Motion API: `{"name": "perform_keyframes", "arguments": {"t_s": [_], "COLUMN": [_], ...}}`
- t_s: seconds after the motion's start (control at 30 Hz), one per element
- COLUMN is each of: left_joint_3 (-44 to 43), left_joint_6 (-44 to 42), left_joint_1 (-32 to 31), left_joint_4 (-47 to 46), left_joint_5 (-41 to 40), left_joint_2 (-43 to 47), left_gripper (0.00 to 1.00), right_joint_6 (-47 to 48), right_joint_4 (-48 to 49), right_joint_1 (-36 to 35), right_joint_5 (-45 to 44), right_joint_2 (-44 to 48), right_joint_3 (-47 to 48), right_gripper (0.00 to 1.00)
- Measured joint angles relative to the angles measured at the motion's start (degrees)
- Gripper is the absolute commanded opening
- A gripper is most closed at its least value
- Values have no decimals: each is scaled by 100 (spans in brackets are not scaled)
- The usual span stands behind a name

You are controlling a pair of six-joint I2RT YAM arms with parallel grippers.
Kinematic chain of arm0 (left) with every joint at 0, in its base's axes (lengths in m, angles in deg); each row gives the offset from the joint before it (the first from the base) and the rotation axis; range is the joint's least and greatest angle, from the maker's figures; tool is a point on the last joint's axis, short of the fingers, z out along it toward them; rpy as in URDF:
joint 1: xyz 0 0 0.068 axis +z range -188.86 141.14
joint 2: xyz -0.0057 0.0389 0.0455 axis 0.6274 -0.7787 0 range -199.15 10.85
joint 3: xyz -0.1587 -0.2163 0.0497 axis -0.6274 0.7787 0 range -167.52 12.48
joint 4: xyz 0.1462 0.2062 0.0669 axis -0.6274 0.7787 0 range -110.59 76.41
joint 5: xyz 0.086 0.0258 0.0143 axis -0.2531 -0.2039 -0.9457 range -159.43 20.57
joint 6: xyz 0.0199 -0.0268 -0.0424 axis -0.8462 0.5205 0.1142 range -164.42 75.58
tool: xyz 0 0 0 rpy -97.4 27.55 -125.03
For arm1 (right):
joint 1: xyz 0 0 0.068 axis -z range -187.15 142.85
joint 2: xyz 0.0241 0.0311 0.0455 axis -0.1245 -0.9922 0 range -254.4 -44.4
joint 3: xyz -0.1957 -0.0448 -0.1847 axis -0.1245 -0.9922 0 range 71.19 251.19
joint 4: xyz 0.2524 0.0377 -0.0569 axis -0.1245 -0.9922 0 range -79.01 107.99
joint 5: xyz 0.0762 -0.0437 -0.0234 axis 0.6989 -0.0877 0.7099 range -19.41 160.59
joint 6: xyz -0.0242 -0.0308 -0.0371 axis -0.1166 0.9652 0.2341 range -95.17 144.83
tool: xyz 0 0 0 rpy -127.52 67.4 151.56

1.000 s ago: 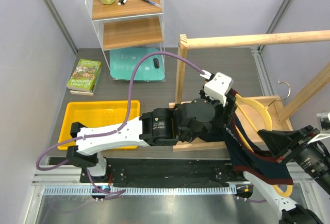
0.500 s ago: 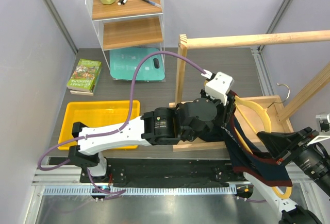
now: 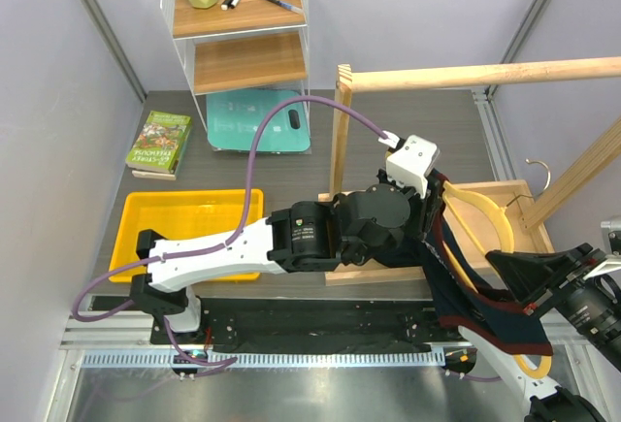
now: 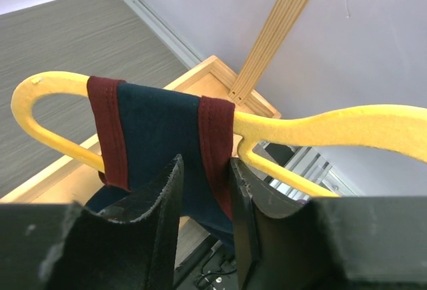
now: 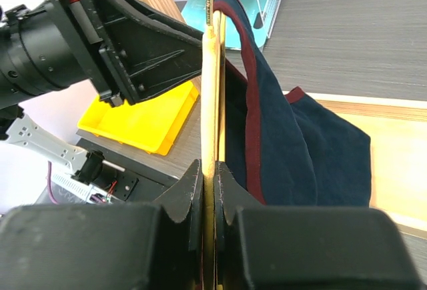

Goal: Remove the tank top from the hanger

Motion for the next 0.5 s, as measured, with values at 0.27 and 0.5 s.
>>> {"name": "perform_keyframes", "arguments": {"t_s": [0.27,0.5], "left_joint_3": [-175,-173], "left_joint_6": [74,149], "left_joint_1": [131,129], "left_joint_4": [107,179], "left_joint_5": [74,221], "left_joint_2": [-181,-131], "left_gripper": [0,0], "right_joint_6": [-2,24], "right_joint_4": [-4,-22], "right_joint_1": [0,0], "right_joint_5": [24,-101], "right_joint_2": [7,192], "right_joint_3": [-2,-31], "right_gripper": [1,1]}}
